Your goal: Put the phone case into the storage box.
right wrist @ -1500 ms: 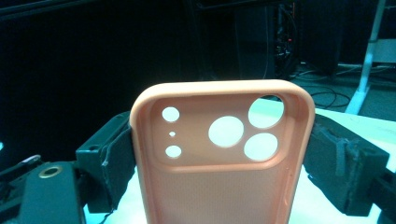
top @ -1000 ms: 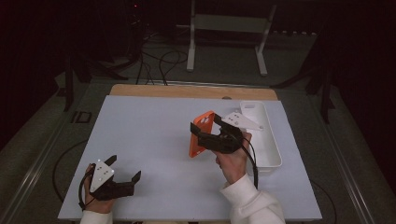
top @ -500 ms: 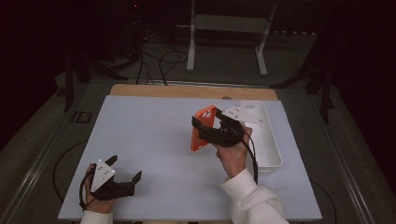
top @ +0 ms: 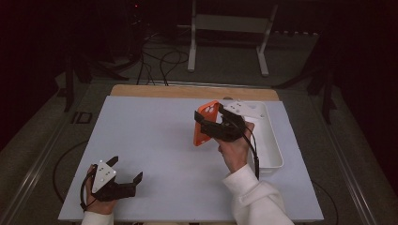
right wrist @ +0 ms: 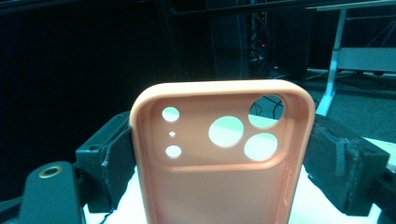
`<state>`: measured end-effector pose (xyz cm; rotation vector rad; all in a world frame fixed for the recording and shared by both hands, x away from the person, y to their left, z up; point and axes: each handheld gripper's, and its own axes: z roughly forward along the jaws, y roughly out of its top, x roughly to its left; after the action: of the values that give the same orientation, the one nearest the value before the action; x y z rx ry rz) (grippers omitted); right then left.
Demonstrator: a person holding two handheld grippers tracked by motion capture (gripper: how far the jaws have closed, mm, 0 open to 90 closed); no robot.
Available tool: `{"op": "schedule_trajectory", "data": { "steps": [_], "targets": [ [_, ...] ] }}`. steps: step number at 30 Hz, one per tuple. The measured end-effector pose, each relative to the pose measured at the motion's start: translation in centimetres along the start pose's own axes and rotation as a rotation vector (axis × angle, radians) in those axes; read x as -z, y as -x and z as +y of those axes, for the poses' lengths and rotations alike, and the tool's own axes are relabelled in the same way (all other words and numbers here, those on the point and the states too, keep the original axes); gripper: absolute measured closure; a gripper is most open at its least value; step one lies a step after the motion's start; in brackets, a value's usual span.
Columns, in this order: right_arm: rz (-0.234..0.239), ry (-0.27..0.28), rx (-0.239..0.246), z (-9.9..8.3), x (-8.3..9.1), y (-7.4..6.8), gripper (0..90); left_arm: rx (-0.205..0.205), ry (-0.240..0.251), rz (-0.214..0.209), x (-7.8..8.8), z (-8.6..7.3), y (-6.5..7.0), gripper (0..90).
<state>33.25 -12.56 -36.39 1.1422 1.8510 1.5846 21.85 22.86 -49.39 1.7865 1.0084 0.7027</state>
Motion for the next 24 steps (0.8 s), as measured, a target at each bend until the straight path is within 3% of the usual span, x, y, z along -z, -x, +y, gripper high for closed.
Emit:
{"op": "schedule_trajectory", "data": {
  "steps": [24],
  "targets": [
    [-0.055,0.015,0.004,1.1,-1.3,1.4,16.2,-0.002,-0.003,-0.002,-0.1,0.0,0.2,0.1]
  ]
}}
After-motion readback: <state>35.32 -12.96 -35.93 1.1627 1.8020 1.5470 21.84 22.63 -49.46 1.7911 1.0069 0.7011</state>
